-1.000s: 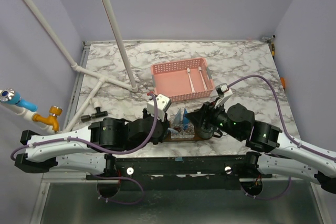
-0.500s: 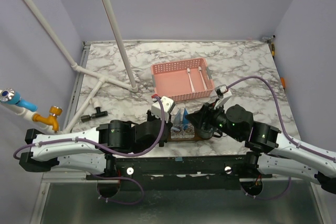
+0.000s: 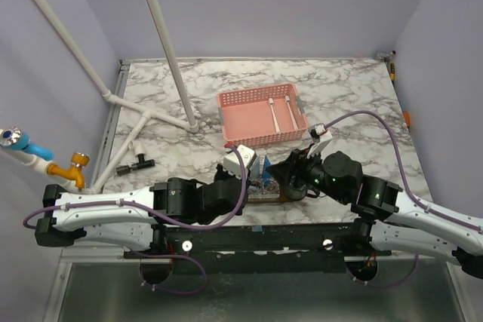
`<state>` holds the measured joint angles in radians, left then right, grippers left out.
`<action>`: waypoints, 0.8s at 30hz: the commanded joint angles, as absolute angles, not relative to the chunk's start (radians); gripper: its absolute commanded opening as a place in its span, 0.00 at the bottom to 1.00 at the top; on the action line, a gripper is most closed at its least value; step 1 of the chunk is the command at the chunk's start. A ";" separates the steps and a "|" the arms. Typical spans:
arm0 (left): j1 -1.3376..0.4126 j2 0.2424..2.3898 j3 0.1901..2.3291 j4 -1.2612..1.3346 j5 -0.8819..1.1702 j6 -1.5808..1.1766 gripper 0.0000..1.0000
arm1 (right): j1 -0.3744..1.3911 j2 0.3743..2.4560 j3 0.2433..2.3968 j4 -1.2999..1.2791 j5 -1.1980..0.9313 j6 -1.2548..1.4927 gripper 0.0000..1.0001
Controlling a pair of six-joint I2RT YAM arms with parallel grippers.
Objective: Prepare toiletry sets of a toothbrush and toothpaste on the tray
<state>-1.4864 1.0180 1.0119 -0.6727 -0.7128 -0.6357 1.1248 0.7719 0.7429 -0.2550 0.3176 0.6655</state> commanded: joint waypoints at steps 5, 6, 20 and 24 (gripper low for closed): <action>-1.492 1.041 0.965 -0.567 -0.754 -0.615 0.00 | 1.132 0.773 0.733 -0.251 0.323 0.683 0.57; -1.491 1.046 0.963 -0.565 -0.757 -0.616 0.00 | 1.131 0.774 0.734 -0.253 0.323 0.683 0.57; -1.491 1.108 0.950 -0.545 -0.800 -0.617 0.00 | 1.131 0.774 0.724 -0.250 0.326 0.689 0.57; -1.492 1.115 0.940 -0.530 -0.814 -0.620 0.00 | 1.131 0.775 0.721 -0.249 0.325 0.691 0.57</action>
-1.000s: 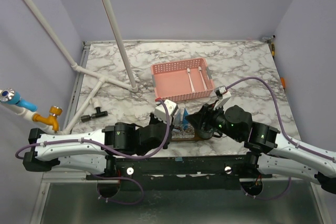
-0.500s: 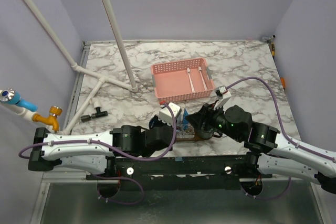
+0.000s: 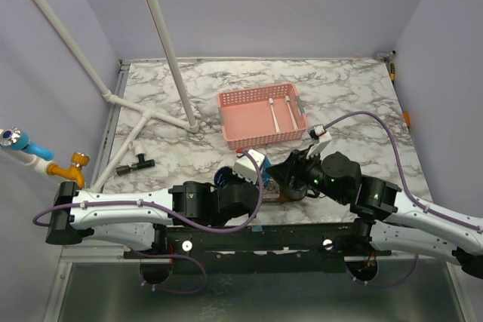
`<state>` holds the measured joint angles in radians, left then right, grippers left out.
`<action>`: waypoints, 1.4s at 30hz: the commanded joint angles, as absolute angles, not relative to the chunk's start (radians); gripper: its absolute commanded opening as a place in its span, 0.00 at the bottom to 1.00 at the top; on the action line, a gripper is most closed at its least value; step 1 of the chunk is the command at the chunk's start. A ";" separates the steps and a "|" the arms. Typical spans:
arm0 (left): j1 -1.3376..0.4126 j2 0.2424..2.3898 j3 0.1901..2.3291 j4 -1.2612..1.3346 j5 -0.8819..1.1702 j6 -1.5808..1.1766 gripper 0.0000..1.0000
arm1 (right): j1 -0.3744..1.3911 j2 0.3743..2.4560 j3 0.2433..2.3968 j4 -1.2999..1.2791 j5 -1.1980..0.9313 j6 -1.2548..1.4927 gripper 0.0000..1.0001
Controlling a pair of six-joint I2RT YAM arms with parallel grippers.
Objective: Prepare toiletry sets of a toothbrush and toothpaste on the tray
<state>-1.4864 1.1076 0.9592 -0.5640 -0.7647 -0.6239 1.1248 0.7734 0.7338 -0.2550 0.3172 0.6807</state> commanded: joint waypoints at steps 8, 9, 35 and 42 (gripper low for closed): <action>-1.491 1.139 0.937 -0.498 -0.826 -0.603 0.00 | 1.131 0.775 0.709 -0.241 0.326 0.699 0.57; -1.492 1.143 0.939 -0.497 -0.825 -0.602 0.00 | 1.131 0.775 0.708 -0.239 0.326 0.700 0.57; -1.491 1.208 0.986 -0.526 -0.847 -0.601 0.16 | 1.131 0.788 0.693 -0.232 0.314 0.707 0.59; -1.491 1.197 1.002 -0.551 -0.849 -0.607 0.26 | 1.131 0.789 0.702 -0.239 0.322 0.707 0.60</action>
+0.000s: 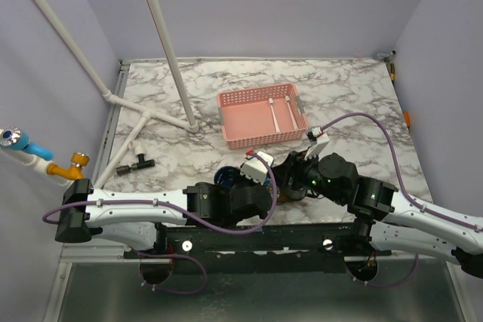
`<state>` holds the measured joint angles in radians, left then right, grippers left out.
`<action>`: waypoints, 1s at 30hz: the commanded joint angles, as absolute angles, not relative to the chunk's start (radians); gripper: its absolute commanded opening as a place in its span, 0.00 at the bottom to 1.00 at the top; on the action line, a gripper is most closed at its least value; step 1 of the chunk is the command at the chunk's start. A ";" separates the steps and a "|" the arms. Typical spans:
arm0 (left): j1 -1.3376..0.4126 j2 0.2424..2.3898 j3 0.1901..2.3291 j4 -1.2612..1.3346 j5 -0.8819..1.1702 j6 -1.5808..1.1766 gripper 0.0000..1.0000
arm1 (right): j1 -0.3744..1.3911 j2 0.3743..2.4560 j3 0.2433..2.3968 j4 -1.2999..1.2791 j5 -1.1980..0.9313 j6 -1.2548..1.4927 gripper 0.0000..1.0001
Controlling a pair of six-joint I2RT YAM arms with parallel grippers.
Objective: Prepare toiletry sets of a toothbrush and toothpaste on the tray
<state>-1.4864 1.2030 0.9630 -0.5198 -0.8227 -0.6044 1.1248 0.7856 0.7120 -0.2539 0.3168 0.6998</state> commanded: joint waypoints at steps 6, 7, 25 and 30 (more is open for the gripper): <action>-1.491 1.182 1.021 -0.571 -0.840 -0.605 0.32 | 1.131 0.803 0.716 -0.250 0.327 0.702 0.60; -1.491 1.179 1.024 -0.572 -0.839 -0.603 0.33 | 1.132 0.806 0.718 -0.250 0.329 0.702 0.60; -1.490 1.147 1.128 -0.633 -0.779 -0.507 0.42 | 1.130 0.918 0.920 -0.406 0.556 0.671 0.61; -1.481 1.153 1.169 -0.672 -0.753 -0.482 0.43 | 1.128 1.010 1.006 -0.446 0.625 0.637 0.61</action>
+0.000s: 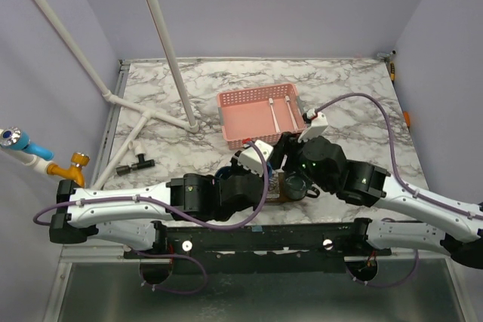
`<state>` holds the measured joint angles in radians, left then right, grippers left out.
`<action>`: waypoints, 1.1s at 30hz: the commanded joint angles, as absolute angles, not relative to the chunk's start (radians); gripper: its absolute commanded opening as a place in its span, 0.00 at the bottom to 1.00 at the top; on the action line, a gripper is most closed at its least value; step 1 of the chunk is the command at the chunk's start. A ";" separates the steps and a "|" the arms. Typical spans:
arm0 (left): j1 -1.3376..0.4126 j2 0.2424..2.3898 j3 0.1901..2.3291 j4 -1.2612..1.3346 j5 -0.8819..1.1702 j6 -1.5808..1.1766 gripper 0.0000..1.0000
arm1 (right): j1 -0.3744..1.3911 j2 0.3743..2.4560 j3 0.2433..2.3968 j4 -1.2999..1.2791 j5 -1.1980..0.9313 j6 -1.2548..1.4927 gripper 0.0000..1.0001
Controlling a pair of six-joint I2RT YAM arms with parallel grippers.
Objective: Prepare toiletry sets of a toothbrush and toothpaste on the tray
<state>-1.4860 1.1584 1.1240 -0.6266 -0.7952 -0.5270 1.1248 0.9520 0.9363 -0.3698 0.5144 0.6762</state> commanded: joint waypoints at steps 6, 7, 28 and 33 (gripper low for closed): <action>-1.434 1.105 1.182 -0.689 -0.687 -0.448 0.43 | 1.069 1.125 1.111 -0.480 0.639 0.579 0.60; -1.419 1.092 1.181 -0.693 -0.672 -0.445 0.43 | 1.049 1.140 1.125 -0.483 0.615 0.566 0.60; -0.929 0.855 1.157 -0.793 -0.251 -0.343 0.47 | 0.590 1.577 1.356 -0.509 0.184 0.415 0.60; -0.757 0.842 1.129 -0.790 -0.115 -0.331 0.46 | 0.560 1.698 1.409 -0.510 0.159 0.399 0.59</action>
